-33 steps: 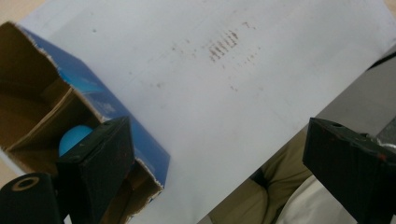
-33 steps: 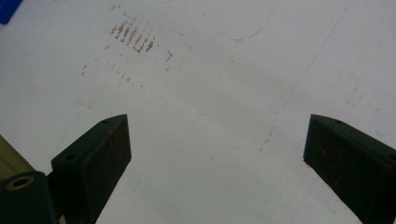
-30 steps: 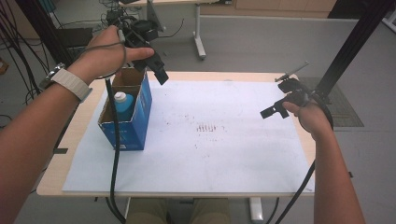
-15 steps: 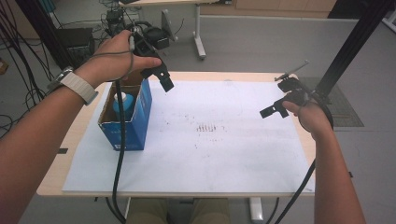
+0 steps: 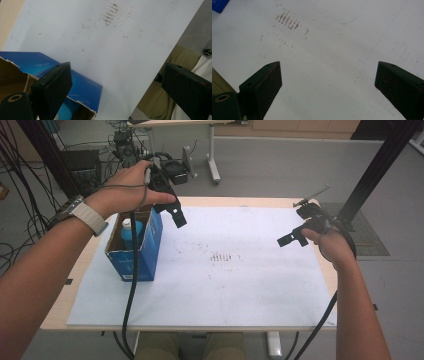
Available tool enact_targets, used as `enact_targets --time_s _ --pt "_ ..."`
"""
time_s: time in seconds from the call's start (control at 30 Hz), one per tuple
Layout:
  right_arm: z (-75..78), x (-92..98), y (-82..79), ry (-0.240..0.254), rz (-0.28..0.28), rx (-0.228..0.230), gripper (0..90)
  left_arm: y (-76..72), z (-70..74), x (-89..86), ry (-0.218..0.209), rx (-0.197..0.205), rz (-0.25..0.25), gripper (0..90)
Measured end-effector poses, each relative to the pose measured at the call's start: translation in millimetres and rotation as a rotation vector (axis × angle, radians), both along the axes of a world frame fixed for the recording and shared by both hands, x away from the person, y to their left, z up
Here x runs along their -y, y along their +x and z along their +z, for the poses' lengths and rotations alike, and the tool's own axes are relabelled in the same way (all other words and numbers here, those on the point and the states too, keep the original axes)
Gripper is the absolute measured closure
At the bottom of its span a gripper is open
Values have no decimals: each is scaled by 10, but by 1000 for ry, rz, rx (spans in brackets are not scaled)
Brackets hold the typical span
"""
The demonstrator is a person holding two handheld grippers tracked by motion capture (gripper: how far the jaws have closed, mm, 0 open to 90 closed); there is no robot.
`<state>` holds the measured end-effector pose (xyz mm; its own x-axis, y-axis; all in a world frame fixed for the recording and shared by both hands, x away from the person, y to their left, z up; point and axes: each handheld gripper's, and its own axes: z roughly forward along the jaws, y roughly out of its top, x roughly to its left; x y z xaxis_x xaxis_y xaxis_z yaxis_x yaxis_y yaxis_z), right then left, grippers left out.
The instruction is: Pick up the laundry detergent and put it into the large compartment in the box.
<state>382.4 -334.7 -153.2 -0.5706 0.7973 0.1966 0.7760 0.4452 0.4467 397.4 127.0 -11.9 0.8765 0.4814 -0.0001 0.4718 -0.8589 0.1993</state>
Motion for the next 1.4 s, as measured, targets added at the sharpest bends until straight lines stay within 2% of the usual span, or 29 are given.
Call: enact_targets --time_s 0.43,0.67,0.93,1.13,1.4 --pt "13 -17 1 -1 6 5 70 -21 -199 161 33 -8 -82 99" --pt "5 -30 6 2 6 4 70 -19 -266 237 48 -28 -120 98" --pt "-2 -42 -4 3 11 5 70 -57 -342 326 46 -42 -174 97" --pt "2 -22 -27 2 8 7 70 -50 -384 387 53 -63 -193 96" --pt "-15 -15 -37 2 3 2 70 -59 -419 388 43 -60 -197 96"
